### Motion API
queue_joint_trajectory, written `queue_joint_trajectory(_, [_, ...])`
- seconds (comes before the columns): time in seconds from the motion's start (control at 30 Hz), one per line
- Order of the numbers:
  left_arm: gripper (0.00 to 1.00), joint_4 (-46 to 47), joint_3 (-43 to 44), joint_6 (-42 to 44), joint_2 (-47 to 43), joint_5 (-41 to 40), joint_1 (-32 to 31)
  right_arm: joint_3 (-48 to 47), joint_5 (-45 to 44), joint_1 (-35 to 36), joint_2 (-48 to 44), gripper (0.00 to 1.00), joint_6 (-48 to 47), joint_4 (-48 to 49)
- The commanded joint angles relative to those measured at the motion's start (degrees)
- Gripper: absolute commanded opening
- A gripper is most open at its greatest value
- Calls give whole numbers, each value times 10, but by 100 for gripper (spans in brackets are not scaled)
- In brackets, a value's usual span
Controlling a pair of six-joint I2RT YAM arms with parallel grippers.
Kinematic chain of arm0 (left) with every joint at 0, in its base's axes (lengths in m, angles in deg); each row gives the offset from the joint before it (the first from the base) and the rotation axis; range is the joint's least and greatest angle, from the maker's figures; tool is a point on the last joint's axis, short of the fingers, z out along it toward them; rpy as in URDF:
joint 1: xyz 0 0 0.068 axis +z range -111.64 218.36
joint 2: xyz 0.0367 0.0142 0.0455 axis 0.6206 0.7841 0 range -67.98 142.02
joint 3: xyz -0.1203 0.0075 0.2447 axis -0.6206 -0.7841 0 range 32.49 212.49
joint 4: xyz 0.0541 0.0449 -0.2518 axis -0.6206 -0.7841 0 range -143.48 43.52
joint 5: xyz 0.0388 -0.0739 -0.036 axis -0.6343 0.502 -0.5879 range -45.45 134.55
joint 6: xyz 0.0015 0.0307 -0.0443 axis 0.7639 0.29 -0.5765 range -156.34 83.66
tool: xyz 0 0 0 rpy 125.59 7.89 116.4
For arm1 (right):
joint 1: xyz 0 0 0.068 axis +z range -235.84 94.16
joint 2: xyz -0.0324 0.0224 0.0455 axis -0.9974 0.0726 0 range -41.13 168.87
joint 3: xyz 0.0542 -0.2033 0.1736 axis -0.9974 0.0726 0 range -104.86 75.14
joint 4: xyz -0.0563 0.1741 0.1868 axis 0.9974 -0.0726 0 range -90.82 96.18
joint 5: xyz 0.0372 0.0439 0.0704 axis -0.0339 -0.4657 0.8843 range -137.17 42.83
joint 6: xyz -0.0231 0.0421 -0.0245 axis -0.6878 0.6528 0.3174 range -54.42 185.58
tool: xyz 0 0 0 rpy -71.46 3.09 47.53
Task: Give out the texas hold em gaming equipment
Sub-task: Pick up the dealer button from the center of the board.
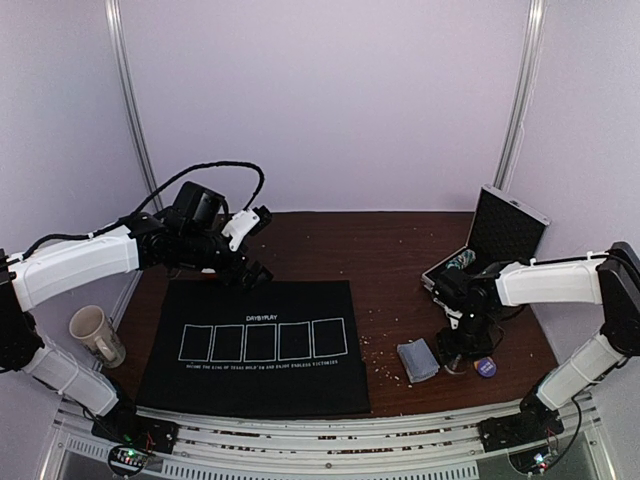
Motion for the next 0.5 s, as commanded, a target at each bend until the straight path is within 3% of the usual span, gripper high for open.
queue_joint_trajectory(0.0, [98, 20, -5, 7, -6, 5, -2, 22, 4, 8, 11, 72, 11, -2])
queue_joint_trajectory(0.1, [98, 21, -5, 7, -7, 5, -2, 28, 3, 9, 13, 69, 15, -2])
queue_joint_trajectory(0.27, [98, 20, -3, 7, -7, 5, -1, 21, -4, 11, 10, 46, 15, -14])
queue_joint_trajectory(0.47, [98, 21, 2, 7, -2, 14, -1, -11, -4, 18, -13, 34, 16, -54])
